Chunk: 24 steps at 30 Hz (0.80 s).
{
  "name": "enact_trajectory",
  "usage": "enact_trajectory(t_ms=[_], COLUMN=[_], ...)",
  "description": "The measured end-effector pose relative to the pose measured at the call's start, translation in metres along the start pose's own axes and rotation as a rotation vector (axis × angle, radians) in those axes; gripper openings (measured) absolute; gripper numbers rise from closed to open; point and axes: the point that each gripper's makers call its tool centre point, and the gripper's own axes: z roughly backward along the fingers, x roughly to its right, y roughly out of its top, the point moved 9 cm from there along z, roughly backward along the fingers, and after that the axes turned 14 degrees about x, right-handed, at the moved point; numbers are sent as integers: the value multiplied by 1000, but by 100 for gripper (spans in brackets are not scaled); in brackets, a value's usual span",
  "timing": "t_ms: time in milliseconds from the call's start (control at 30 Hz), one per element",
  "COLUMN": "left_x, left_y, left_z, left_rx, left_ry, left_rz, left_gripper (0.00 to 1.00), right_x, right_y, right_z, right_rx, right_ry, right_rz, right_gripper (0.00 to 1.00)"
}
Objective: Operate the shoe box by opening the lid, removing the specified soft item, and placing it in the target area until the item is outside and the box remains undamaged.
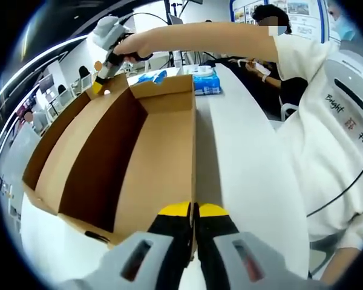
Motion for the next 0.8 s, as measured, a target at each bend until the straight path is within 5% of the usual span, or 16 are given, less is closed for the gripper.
enact_trajectory(t_ms=[133,433,500,800], left_x=[1,0,0,0], left_y=[0,0,0,0], left_z=[0,0,0,0], left_rx=[0,1,3,1], left_ry=[-1,2,0,0], left_rz=[-9,-10,-15,-9], left_gripper=[1,1,1,1], right_x=[-8,-10,-4,-10], right_y=[-2,-8,-7,-10], right_z=[-3,-6,-4,3], right_rx=[4,-11,29,26], right_ry=[32,26,-43,-29], right_rz=[-84,-89,-81,-62], right_gripper=[16,12,4,4])
